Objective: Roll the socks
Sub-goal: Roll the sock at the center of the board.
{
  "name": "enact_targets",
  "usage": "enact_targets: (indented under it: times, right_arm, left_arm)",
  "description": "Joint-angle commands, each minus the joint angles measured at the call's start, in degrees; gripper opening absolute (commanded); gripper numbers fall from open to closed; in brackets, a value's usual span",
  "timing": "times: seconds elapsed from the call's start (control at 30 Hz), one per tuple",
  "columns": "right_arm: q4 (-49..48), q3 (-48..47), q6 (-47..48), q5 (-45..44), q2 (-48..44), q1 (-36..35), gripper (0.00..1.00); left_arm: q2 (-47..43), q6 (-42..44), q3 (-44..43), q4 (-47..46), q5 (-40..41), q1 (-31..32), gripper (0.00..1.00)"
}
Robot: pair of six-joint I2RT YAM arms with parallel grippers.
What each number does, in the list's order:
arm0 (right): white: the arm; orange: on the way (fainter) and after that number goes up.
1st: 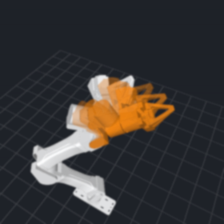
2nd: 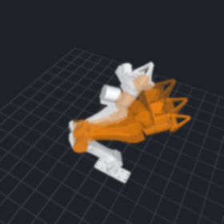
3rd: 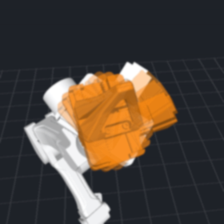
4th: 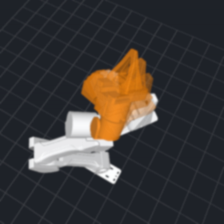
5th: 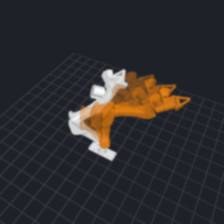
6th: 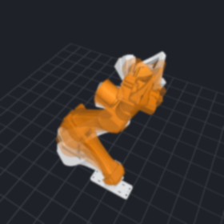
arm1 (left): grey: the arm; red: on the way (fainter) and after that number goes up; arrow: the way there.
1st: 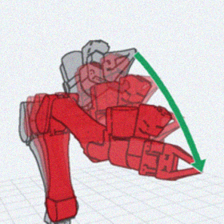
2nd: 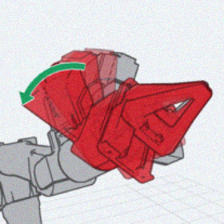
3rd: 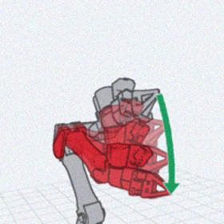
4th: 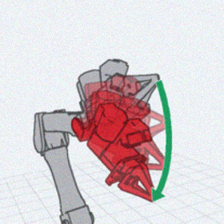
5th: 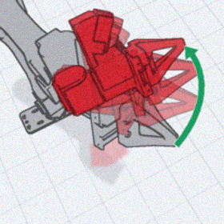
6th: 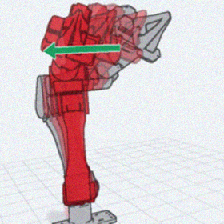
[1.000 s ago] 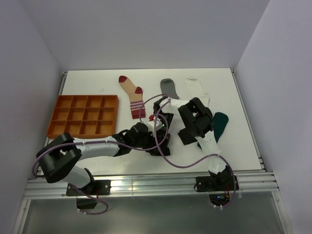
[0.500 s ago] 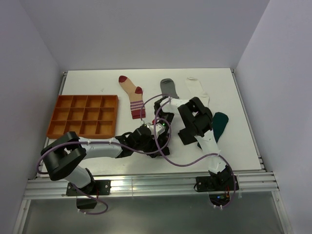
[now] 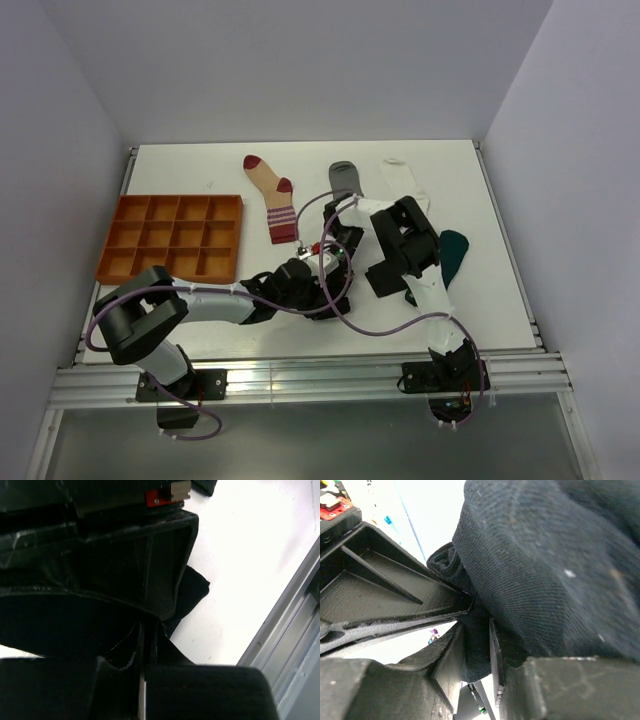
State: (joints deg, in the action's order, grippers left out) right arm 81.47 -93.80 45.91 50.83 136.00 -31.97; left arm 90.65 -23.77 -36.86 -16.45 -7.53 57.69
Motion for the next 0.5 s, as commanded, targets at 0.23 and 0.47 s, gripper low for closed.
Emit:
enact_targets:
  times: [0.23, 0.47]
  right_arm:
    - [-3.60, -3.41, -1.96, 6.74, -5.92, 5.60, 0.36]
    - [-9.14, -3.76, -7.68, 7.00, -7.60, 5.42, 0.38]
  left_arm:
    - [2.51, -2.77, 2.32, -0.87, -3.02, 0.40, 0.00]
    - [3.57, -2.86, 1.79, -1.13, -3.54, 0.40, 0.00]
